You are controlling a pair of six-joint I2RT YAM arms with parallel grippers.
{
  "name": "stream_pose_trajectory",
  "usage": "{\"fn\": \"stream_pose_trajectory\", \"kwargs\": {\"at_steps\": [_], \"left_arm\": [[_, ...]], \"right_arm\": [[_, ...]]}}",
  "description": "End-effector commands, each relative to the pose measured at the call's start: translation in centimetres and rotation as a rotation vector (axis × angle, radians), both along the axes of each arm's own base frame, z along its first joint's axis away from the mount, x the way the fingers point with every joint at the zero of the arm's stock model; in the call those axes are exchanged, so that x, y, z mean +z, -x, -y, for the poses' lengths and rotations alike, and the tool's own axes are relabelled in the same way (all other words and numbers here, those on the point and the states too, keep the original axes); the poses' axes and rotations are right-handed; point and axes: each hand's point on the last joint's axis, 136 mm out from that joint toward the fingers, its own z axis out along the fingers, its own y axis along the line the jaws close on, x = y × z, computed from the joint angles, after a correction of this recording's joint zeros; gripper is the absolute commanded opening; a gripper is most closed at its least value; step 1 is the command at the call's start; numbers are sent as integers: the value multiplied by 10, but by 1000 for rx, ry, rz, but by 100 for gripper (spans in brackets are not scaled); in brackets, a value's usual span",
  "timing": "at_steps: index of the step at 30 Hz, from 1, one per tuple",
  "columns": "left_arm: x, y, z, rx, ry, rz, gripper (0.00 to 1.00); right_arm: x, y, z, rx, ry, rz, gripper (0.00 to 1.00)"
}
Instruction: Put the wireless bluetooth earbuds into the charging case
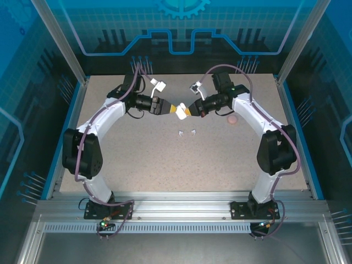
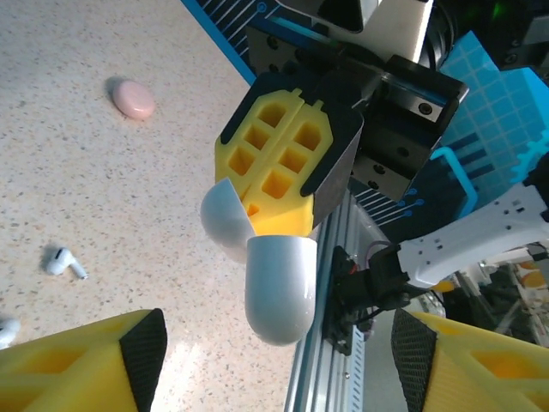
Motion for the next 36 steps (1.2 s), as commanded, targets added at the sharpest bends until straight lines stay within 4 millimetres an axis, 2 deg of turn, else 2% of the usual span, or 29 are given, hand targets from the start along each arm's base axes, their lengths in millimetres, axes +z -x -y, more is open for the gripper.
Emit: {"fn": "stream_pose_trajectory", "kwargs": {"at_steps": [1,8,17,36], "left_arm": [[5,12,1,-76,42,-46,70],[6,10,3,-91,52,-55,68],[7,10,7,-110,43,-53,62],[0,12,13,-134,35,-66,42]], "right_arm": [[12,5,-2,47,-46,-21,0],[17,3,-12,68,-36,-15,0],[7,1,-25,100,3,-33,0],[9,-1,-29,103,29,-21,0]]}}
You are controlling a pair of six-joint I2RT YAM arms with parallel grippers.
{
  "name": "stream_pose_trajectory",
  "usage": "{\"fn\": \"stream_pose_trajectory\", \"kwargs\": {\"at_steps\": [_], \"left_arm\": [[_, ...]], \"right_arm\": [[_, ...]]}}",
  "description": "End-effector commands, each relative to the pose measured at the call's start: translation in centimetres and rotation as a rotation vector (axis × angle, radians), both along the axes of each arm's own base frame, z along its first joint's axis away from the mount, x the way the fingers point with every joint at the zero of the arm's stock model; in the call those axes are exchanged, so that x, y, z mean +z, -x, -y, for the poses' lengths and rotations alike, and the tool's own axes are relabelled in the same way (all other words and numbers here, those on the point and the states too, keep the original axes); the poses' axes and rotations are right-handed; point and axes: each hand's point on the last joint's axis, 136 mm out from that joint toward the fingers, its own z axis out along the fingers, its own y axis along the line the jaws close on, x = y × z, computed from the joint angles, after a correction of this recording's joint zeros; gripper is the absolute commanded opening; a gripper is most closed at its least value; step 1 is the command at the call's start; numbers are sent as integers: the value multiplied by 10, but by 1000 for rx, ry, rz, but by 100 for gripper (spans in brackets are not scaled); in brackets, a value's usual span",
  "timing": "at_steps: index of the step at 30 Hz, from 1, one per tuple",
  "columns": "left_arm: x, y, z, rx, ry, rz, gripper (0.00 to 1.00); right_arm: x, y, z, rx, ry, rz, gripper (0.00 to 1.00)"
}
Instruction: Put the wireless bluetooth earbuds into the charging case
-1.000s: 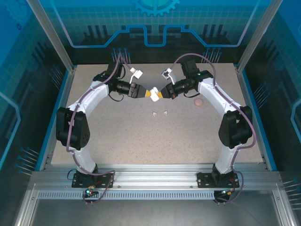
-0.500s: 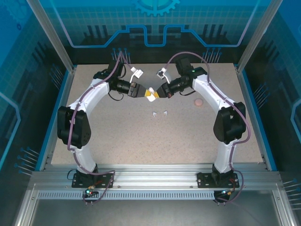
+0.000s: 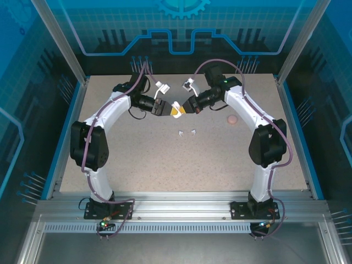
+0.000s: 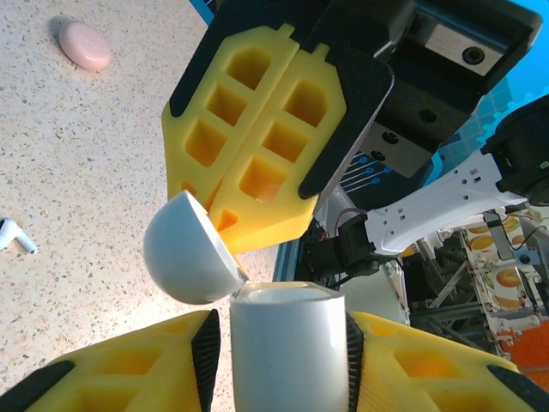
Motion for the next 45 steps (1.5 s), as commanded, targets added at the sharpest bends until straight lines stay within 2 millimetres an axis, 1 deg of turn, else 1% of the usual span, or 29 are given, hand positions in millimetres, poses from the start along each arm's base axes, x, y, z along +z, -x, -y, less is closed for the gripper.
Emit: {"fn": "stream_pose_trajectory", "kwargs": {"at_steps": [1,5,9,13,19,27,40,45], "left_arm": [[13,2,4,-29,35,21,41],[13,2,4,-29,36,23,38],[15,1,4,-29,36,29,40],[15,0,4,-30,32,30,39],[15,1,4,-45,26,22,36],[12,2,4,-49,21,14,33],[11,2,11,-64,10,15,32],[9,2,12,-70,2,14,26]], "right_arm": [[3,3,-6,21,6,6,0],[3,3,-6,21,7,7,0],[1,3,-5,25,10,3,0],[0,5,-4,28,17,1,0],[-3,7,-1,40,42,1,0],[0,7,-1,47,49,5,0],[-2,6,-4,52,58,4,0],[-2,6,-4,50,65,11,0]]}}
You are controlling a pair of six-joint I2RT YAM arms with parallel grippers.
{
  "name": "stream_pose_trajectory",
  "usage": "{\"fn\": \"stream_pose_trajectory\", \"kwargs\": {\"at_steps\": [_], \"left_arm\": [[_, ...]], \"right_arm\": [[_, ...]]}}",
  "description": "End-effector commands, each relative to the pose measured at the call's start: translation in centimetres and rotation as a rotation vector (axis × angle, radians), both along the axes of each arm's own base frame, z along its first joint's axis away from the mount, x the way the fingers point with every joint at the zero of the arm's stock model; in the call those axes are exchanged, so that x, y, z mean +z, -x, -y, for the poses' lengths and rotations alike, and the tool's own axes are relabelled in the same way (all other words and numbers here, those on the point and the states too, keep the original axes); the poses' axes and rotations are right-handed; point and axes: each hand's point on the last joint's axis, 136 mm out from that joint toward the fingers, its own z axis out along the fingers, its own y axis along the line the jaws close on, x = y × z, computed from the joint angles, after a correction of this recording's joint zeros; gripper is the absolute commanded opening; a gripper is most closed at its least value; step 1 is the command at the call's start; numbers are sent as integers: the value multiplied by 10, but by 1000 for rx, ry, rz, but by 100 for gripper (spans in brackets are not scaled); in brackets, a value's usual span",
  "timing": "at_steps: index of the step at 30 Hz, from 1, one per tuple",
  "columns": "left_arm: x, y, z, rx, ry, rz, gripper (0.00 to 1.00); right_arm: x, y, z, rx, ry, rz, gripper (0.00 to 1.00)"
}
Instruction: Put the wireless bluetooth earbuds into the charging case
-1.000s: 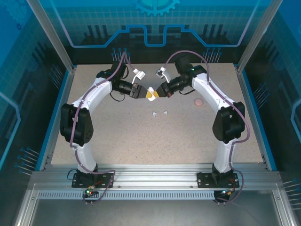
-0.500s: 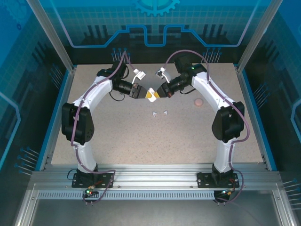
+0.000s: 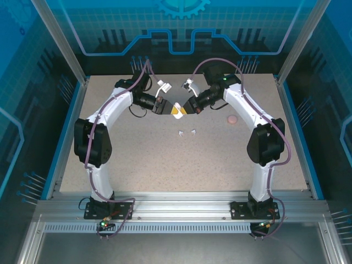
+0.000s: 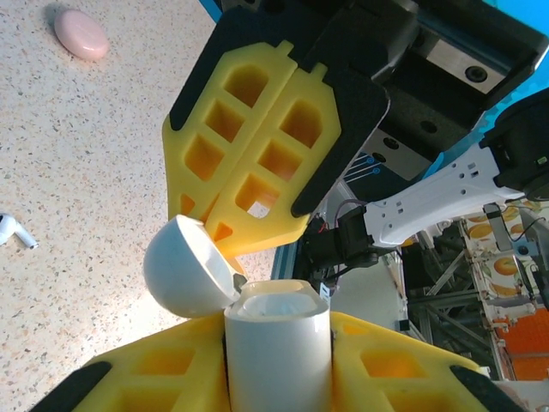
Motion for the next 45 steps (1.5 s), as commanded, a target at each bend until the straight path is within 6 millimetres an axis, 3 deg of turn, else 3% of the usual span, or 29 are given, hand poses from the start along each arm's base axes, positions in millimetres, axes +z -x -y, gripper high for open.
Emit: {"fn": "stream_pose_trajectory", "kwargs": {"at_steps": [1,8,9,14,23,26,31,37,45], "left_arm": [[7,5,9,-41,28,22,25],[8,9,8,-43,26,30,2],[8,10,8,-41,26,34,0],[16,15,5,-14,29,90,0],[31,29,-6,82,20,215,0],[37,30,-11,144,16,278,0],[47,31,-22,279,14,382,0],[64,28,-44,503,33,540,0],[84,38,-92,854,119,718,0]], "right_arm": [[3,4,-8,29,-3,10,0],[10,-8,-3,-20,6,41,0],[12,-11,0,-41,6,46,5],[27,-26,17,-133,8,87,34],[72,-24,52,-283,-68,152,54],[75,-15,59,-328,-72,144,57],[59,-10,72,-465,-23,96,58],[6,-10,81,-670,114,-17,58],[-77,4,45,-814,352,-157,59]]}}
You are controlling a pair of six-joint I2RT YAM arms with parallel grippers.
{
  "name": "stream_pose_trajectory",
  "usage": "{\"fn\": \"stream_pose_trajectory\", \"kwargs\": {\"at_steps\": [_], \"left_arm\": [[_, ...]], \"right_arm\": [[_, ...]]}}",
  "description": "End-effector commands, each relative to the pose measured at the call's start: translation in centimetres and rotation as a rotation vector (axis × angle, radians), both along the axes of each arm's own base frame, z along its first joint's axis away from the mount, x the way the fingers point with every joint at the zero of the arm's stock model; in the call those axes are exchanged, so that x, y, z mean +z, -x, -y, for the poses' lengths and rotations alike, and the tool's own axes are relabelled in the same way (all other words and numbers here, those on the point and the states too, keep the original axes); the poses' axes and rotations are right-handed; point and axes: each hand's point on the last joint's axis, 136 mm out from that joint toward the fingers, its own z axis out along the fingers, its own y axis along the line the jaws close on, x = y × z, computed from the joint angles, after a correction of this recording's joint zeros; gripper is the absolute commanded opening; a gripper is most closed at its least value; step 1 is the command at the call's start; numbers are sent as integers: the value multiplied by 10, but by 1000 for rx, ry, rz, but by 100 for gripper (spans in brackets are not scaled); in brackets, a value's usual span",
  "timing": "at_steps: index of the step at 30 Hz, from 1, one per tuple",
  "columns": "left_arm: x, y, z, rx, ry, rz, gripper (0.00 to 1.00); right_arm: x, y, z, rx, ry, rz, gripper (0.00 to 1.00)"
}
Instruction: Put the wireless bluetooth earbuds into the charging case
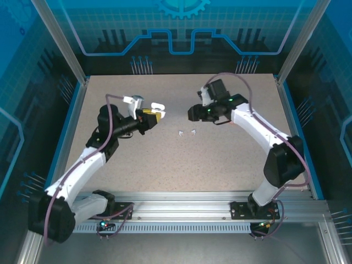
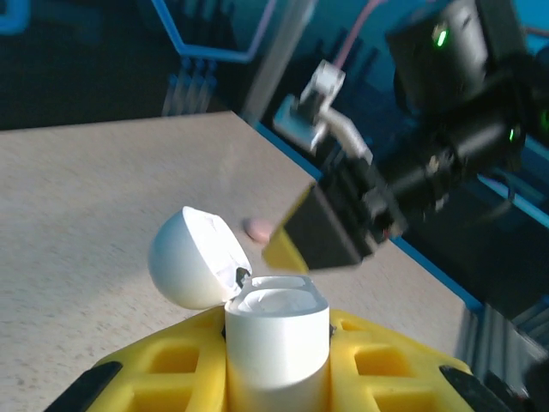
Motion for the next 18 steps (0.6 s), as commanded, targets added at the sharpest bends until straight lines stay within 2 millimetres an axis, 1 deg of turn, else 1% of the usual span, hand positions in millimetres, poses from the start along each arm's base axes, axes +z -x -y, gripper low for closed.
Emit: {"fn": "stream_pose_trajectory", "kwargs": {"at_steps": [1,5,8,14,18], "left_arm": [[38,-6,-27,195,95,167,0],[42,-1,-45,298,107,206,0],[47,0,-54,349,126,223,0],[57,4,-56,354,156,247,0],[61,6,-57,363,163,252,0]], "right_arm": [[-42,0,-9,-136,111,-79,58],[-74,1,-22,-181,226,-133,58],[-88,0,-32,-196,289,-141,58],[-112,-10,-44,-215,397,-156,56],[-125,-15,-47,-229,421,-178,55]]}}
